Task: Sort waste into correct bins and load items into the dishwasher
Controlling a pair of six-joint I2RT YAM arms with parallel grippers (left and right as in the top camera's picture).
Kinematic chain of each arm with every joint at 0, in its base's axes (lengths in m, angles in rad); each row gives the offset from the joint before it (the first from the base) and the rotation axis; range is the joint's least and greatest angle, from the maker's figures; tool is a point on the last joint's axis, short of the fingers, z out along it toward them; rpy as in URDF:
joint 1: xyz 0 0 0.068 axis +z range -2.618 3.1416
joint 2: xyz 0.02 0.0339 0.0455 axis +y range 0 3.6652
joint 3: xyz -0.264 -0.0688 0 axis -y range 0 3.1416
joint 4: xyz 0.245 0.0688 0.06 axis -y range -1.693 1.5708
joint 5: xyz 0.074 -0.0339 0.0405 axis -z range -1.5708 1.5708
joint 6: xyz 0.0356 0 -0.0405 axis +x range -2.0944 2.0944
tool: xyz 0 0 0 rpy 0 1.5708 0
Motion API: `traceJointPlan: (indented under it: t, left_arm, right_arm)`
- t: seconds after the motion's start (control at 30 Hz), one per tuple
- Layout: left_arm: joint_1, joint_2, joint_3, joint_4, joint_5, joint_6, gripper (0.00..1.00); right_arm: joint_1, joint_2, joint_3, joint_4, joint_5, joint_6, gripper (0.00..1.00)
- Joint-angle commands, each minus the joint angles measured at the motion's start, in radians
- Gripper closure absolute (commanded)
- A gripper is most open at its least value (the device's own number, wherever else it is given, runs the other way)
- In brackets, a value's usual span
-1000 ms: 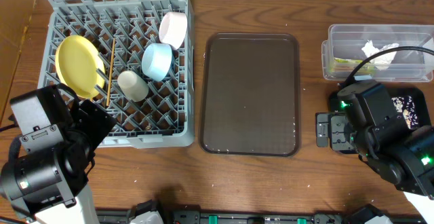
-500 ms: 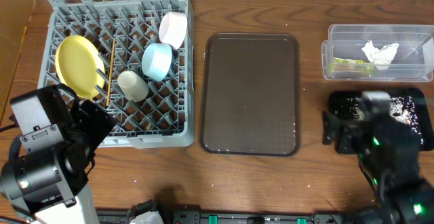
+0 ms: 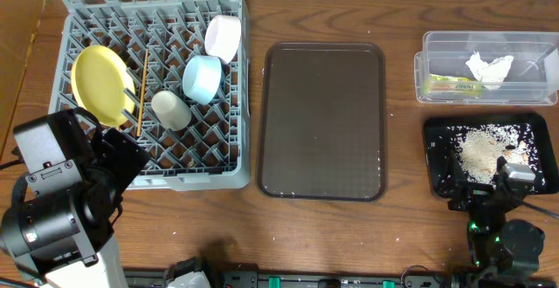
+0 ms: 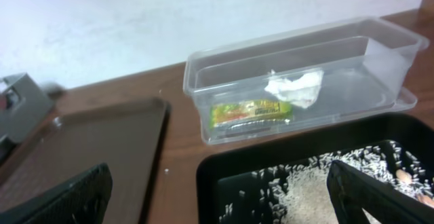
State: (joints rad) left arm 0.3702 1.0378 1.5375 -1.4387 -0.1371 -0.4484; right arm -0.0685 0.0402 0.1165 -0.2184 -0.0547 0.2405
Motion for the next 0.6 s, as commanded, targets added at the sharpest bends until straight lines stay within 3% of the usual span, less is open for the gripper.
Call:
traceJointPlan:
  t: [0.0, 0.1, 0.33, 0.57]
  left_arm:
    - [-0.002, 0.000, 0.004, -0.002, -0.005, -0.002, 0.00]
    - [-0.002, 0.000, 0.004, -0.002, -0.005, -0.002, 0.00]
    - [-0.002, 0.000, 0.004, -0.002, -0.005, -0.002, 0.00]
    - [-0.002, 0.000, 0.004, -0.002, -0.005, -0.002, 0.01]
  right_arm:
    - [-0.048, -0.031, -0.064, 0.098, -0.064, -0.013, 0.01]
    - [-0.087, -0.035, -0.113, 0.189, -0.092, -0.014, 0.01]
    - [-0.106, -0.035, -0.111, 0.170, -0.077, -0.197, 0.01]
    - [-0.103, -0.035, -0.111, 0.153, -0.066, -0.246, 0.01]
